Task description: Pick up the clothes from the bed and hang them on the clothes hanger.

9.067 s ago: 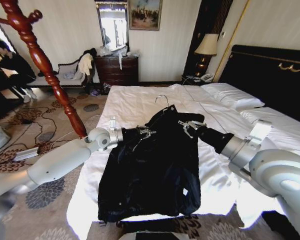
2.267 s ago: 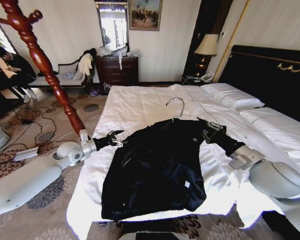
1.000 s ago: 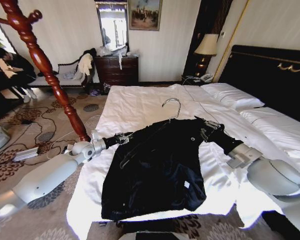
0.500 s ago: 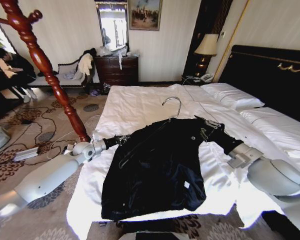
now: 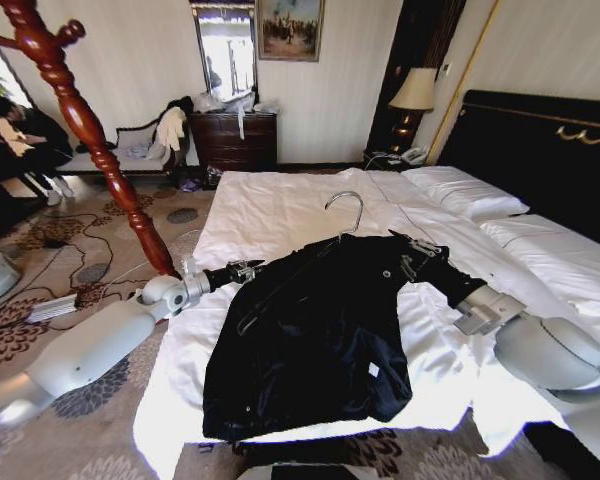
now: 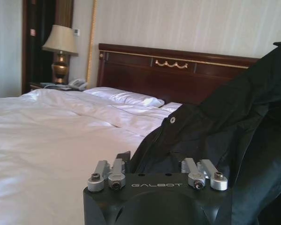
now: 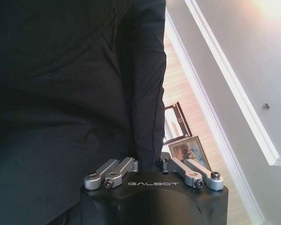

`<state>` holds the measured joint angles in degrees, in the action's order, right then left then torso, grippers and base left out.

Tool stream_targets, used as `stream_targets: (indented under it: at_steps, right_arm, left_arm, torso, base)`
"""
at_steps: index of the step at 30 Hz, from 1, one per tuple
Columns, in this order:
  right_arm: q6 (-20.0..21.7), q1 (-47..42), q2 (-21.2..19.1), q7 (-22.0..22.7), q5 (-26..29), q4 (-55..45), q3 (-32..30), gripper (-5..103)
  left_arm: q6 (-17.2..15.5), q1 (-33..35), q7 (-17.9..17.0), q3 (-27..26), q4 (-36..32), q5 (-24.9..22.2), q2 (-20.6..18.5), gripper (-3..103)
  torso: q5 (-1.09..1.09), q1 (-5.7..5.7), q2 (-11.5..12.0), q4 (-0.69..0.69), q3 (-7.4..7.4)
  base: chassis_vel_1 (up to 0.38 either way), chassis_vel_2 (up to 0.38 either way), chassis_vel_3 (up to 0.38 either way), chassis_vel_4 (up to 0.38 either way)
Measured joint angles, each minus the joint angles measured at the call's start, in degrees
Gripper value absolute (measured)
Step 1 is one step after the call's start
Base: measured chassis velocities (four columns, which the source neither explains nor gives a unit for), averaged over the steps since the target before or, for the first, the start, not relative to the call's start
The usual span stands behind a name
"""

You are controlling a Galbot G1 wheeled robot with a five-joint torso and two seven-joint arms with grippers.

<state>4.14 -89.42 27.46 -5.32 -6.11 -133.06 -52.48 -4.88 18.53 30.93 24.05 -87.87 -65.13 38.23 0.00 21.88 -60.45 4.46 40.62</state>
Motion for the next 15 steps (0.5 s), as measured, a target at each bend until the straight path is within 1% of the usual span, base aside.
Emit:
stream_targets:
  at_steps: [1, 2, 3, 4, 7, 8, 10, 11, 13, 14, 15]
  right_arm:
    - [0.0, -0.3, -0.1, 0.0, 0.0, -0.1, -0.2, 16]
    - [0.0, -0.3, -0.1, 0.0, 0.0, -0.1, -0.2, 16]
    - [0.0, -0.8, -0.1, 0.0, 0.0, -0.2, -0.7, 16]
    - [0.0, -1.0, -0.2, 0.0, 0.1, -0.3, -0.9, 16]
    - [0.0, -1.6, -0.2, 0.0, 0.3, -0.5, -1.5, 16]
    - [0.0, -1.6, -0.2, 0.0, 0.3, -0.5, -1.5, 16]
    - [0.0, -1.7, -0.2, 0.0, 0.4, -0.5, -1.8, 16]
    - [0.0, -1.7, -0.2, 0.0, 0.5, -0.5, -1.8, 16]
    - [0.0, -1.7, -0.2, 0.0, 0.5, -0.5, -1.8, 16]
    - [0.0, -1.7, -0.2, 0.0, 0.6, -0.5, -1.9, 16]
    - [0.0, -1.7, -0.2, 0.0, 0.7, -0.6, -2.1, 16]
  left_arm:
    - [0.1, -0.5, 0.2, 0.4, 0.4, 0.1, 0.3, 56]
    - [0.1, -0.5, 0.2, 0.4, 0.4, 0.1, 0.3, 56]
    - [0.2, -1.5, 0.4, 1.2, 1.0, 0.2, 0.8, 62]
    - [0.2, -2.2, 0.5, 1.8, 1.5, 0.3, 1.3, 62]
    - [0.3, -4.5, 1.1, 4.0, 3.2, 0.3, 2.6, 78]
    - [0.3, -4.5, 1.1, 4.0, 3.2, 0.3, 2.6, 78]
    - [0.3, -5.6, 2.1, 5.7, 4.1, 0.4, 3.2, 89]
    - [0.3, -6.0, 2.4, 6.3, 4.2, 0.5, 3.4, 97]
    - [0.3, -6.2, 2.8, 6.8, 4.4, 0.5, 3.6, 97]
    - [0.3, -6.5, 3.1, 7.4, 4.6, 0.6, 3.9, 94]
    - [0.2, -7.0, 3.8, 8.0, 4.9, 0.6, 4.3, 89]
  torso:
    - [0.00, 0.00, 0.0, 0.00, 0.00]
    - [0.00, 0.00, 0.0, 0.00, 0.00]
    - [0.00, 0.00, 0.0, 0.01, 0.00]
    - [0.01, 0.00, 0.0, 0.01, 0.00]
    - [0.01, 0.00, 0.0, 0.01, 0.00]
    - [0.01, 0.00, 0.0, 0.01, 0.00]
    - [0.00, 0.00, 0.0, 0.00, 0.00]
    - [0.01, 0.00, 0.0, 0.00, 0.00]
    - [0.01, 0.00, 0.0, 0.00, 0.00]
    - [0.01, 0.00, 0.0, 0.00, 0.00]
    - [0.00, 0.00, 0.0, 0.00, 0.00]
  base:
    - [0.000, 0.000, 0.000, 0.000]
    - [0.000, 0.000, 0.000, 0.000]
    - [0.000, 0.000, 0.000, 0.000]
    - [0.000, 0.000, 0.000, 0.000]
    - [0.000, 0.000, 0.000, 0.000]
    - [0.000, 0.000, 0.000, 0.000]
    - [0.000, 0.000, 0.000, 0.000]
    - [0.000, 0.000, 0.000, 0.000]
    - [0.000, 0.000, 0.000, 0.000]
    - [0.000, 0.000, 0.000, 0.000]
    - [0.000, 0.000, 0.000, 0.000]
